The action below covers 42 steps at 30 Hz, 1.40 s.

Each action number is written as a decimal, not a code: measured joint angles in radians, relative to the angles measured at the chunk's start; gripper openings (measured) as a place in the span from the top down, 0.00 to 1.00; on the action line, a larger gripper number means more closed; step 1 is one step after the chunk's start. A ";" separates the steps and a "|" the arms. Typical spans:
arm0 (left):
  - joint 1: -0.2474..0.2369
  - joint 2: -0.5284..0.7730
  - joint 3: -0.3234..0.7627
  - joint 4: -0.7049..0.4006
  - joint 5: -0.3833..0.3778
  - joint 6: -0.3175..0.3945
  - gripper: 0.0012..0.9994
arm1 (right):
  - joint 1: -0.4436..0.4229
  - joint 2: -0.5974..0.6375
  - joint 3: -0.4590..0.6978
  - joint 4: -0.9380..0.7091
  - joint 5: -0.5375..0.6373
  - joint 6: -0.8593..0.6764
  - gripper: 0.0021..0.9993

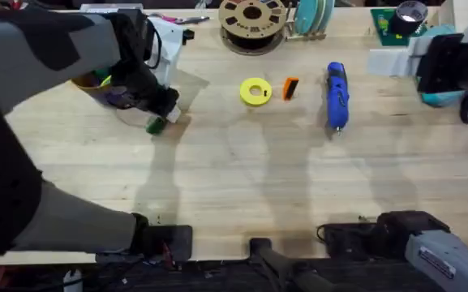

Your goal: Pick up the gripper from the table and insert it into the empty holder that is missing its gripper. Then pick up a screw, insert it into the mounting hole, and use the screwdriver to tighten it. Finally, clean up the table by picking up the vegetable and placing it into the bucket.

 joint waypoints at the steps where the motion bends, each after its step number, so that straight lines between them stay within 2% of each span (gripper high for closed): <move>1: 0.000 -0.010 0.004 -0.004 0.002 -0.005 1.00 | 0.000 0.000 0.000 0.000 0.000 0.000 0.00; 4: 0.000 -0.068 0.015 -0.020 0.005 -0.017 1.00 | 0.000 0.000 0.000 0.000 0.000 0.000 0.00; 12: 0.000 -0.336 0.037 -0.045 0.015 -0.025 1.00 | 0.000 0.000 0.000 0.000 0.000 0.000 0.00; 19: 0.000 -0.396 0.039 -0.061 0.019 -0.025 1.00 | 0.000 0.000 0.000 0.000 0.000 0.000 0.00; 20: 0.000 -0.395 0.039 -0.061 0.018 -0.026 0.91 | 0.000 0.000 0.000 0.000 0.000 0.000 0.00; 22: 0.000 -0.396 0.039 -0.062 0.019 -0.032 0.59 | 0.000 0.000 0.000 -0.001 0.000 0.000 0.00; 23: 0.000 -0.396 0.039 -0.062 0.019 -0.040 0.13 | 0.000 0.000 0.000 -0.001 0.000 0.000 0.00; 24: 0.000 -0.396 0.039 -0.062 0.018 -0.049 0.04 | 0.000 0.000 0.000 -0.001 0.000 0.000 0.00; 33: 0.000 -0.414 0.041 -0.040 -0.017 -0.167 0.01 | 0.000 0.000 0.000 -0.117 0.000 0.000 0.00; 42: 0.000 -0.642 0.055 -0.028 -0.054 -0.211 0.01 | 0.000 0.000 0.000 -0.410 0.000 0.000 0.00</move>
